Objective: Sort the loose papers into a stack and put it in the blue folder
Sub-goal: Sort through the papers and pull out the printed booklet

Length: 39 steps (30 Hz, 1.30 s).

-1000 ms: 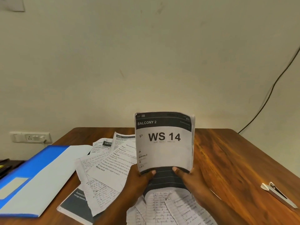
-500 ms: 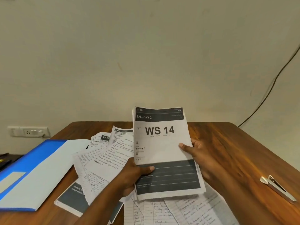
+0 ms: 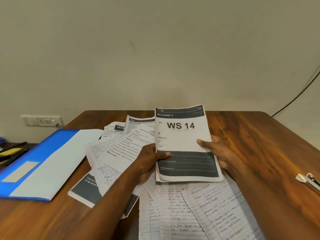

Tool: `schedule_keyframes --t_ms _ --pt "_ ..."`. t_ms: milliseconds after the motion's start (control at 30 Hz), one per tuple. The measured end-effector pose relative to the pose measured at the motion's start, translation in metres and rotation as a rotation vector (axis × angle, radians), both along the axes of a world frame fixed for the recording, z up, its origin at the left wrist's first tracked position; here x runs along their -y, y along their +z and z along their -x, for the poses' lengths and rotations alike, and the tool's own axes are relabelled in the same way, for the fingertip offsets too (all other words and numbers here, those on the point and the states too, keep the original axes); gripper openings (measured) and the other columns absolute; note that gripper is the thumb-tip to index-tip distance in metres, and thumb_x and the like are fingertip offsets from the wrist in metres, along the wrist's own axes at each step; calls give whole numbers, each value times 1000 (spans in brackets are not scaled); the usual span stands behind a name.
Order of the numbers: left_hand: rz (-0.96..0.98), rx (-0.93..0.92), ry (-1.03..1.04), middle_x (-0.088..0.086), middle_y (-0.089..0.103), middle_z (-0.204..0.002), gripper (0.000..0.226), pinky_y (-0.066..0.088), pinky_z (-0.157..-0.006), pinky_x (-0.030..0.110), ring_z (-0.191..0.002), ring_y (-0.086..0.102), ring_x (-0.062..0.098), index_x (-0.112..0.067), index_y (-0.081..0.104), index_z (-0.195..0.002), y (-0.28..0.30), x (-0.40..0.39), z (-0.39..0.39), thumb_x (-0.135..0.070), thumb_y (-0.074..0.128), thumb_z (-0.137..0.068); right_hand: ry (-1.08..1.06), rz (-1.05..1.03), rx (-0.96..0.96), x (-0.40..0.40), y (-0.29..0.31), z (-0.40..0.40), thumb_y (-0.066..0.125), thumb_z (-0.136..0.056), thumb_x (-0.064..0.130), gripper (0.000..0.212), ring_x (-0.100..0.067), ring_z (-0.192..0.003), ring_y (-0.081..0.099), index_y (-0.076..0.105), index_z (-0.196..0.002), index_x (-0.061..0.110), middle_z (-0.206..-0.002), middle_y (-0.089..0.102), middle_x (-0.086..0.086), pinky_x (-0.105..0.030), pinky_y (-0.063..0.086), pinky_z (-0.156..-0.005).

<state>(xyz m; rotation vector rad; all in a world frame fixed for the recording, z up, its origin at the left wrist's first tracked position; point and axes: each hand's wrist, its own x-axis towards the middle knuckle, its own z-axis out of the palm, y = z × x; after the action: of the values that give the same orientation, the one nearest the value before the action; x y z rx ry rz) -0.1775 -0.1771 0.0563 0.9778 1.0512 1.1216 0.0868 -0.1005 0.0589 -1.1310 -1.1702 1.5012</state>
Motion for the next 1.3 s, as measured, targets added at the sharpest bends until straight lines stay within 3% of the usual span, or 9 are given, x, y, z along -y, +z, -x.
schedule_keyframes --t_ms 133,333,467,567,700,833,967,1133,1300 --pt "-39 31 18 19 75 -122 43 64 -90 48 -113 73 39 -3 62 -134 -4 1 13 -3 73 -93 -9 58 -122 -11 -25 -10 73 -92 7 48 -43 -119 68 61 -138 1 -129 71 -23 -65 48 -108" --pt "-150 193 2 23 68 -134 62 65 -81 48 -113 70 45 -9 56 -145 -10 1 30 -5 69 -85 -24 44 -209 -17 -35 -17 70 -96 8 43 -43 -123 67 62 -138 5 -130 71 -22 -64 47 -108" --pt "-193 152 0 20 69 -133 77 65 -73 44 -112 72 41 -18 53 -146 -13 5 26 -14 85 -76 -42 40 -230 -18 -37 -19 73 -93 10 46 -44 -123 66 62 -138 5 -131 70 -22 -66 45 -110" --pt "-196 90 62 18 71 -129 66 65 -70 42 -112 73 40 -17 56 -135 -16 7 20 -10 87 -78 -49 31 -223 -15 -35 -16 76 -87 13 52 -43 -120 68 61 -137 7 -129 72 -21 -65 52 -101" --pt "-270 93 101 18 71 -124 34 65 -59 40 -109 73 42 -8 57 -104 -18 9 18 -3 84 -82 -75 27 -224 -14 -34 -14 78 -86 16 56 -41 -117 70 60 -138 8 -127 73 -19 -59 59 -89" --pt "-294 19 104 15 76 -99 16 62 -51 33 -81 76 28 0 65 -84 -19 12 16 0 81 -82 -81 24 -230 -14 -35 -14 78 -86 15 56 -40 -117 71 59 -138 8 -127 73 -18 -57 61 -88" --pt "-257 17 113 14 68 -70 15 60 -48 30 -54 66 21 1 75 -84 -21 11 16 -10 82 -76 -83 27 -236 -15 -35 -15 77 -87 14 57 -40 -118 70 58 -140 8 -127 73 -19 -58 60 -89" --pt "-211 51 94 26 69 -78 18 59 -46 30 -51 67 25 4 78 -88 -24 8 18 -11 81 -78 -73 14 -231 -13 -34 -15 76 -87 14 53 -39 -115 72 60 -137 7 -126 74 -19 -55 61 -88" --pt "-196 99 68 30 71 -90 19 59 -46 31 -60 69 25 6 79 -91 -24 8 18 -9 79 -78 -67 6 -213 -13 -35 -15 77 -87 15 55 -40 -117 71 60 -138 7 -128 73 -20 -58 60 -89"
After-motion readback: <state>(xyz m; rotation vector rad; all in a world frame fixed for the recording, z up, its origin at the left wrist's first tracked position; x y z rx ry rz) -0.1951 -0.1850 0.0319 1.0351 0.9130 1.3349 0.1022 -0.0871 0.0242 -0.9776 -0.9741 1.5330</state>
